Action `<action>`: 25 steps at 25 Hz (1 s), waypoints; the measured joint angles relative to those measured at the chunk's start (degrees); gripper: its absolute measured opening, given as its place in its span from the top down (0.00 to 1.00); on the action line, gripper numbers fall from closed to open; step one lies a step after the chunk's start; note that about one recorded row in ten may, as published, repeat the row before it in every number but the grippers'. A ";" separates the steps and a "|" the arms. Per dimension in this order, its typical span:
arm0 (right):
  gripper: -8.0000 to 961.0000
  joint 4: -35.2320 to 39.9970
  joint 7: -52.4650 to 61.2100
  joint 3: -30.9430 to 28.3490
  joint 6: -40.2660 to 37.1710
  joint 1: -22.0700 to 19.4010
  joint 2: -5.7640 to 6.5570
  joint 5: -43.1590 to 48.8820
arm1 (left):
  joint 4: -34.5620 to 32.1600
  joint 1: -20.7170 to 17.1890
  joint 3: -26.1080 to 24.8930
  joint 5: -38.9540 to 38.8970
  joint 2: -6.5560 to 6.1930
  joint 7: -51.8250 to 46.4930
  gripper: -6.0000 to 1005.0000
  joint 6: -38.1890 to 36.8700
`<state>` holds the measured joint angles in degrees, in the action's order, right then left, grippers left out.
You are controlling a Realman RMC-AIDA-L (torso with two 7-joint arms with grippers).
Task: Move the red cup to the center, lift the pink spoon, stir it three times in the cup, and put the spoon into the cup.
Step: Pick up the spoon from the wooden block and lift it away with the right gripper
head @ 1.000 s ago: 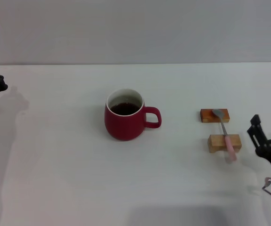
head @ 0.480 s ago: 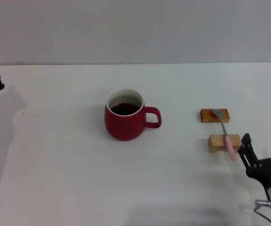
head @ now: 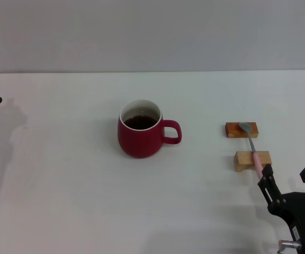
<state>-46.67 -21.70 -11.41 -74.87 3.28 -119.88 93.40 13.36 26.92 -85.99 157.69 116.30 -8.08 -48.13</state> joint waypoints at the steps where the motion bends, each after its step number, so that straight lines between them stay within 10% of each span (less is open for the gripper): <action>1: 0.15 0.00 0.00 0.00 0.00 0.00 0.00 0.00 | 0.00 0.00 0.00 0.00 0.00 0.00 0.93 0.00; 25: 0.15 3.41 5.25 0.93 4.81 2.89 0.17 -0.51 | 0.04 -1.44 0.05 -0.02 0.14 0.00 0.92 -2.40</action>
<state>-43.25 -16.45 -10.47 -70.06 6.18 -119.71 92.89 13.41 25.48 -85.94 157.67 116.44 -8.08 -50.53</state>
